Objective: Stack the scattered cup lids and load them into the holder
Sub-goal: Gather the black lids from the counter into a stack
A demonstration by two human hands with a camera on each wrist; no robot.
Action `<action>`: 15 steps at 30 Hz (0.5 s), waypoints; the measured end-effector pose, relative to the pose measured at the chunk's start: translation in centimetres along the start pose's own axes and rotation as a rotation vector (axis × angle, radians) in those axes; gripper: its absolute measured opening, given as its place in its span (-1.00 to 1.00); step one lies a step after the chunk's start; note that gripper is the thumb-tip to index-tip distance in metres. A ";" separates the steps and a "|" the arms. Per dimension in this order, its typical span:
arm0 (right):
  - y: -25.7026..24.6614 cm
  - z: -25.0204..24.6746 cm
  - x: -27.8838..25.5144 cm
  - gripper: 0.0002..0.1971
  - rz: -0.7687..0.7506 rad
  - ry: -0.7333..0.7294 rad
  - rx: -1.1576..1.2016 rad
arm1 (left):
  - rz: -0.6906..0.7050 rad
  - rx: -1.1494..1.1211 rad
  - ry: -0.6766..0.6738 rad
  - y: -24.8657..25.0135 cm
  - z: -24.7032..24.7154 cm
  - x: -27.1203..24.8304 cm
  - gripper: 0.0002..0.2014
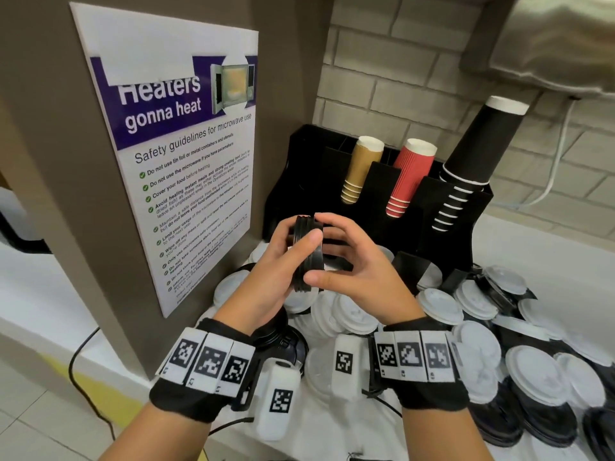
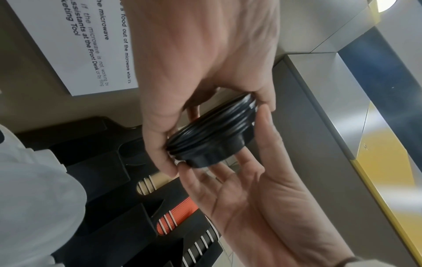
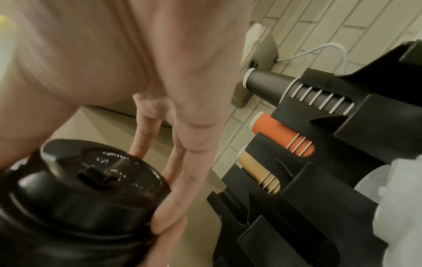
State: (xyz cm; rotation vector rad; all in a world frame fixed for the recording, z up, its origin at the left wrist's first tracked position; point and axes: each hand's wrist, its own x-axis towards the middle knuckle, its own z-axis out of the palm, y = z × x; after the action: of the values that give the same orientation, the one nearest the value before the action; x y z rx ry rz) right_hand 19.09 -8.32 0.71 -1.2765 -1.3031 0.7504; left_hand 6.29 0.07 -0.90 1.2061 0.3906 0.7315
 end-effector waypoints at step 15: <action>4.0 7.3 4.9 -0.31 0.088 -0.700 -1.342 | 0.162 0.132 0.164 4.1 -3.3 0.0 -0.41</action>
State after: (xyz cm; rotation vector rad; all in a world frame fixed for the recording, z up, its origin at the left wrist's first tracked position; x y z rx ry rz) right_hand 14.03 -1.01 -3.19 -2.2038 -2.5353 0.3006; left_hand 3.01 3.08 1.90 1.3168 0.4866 0.9600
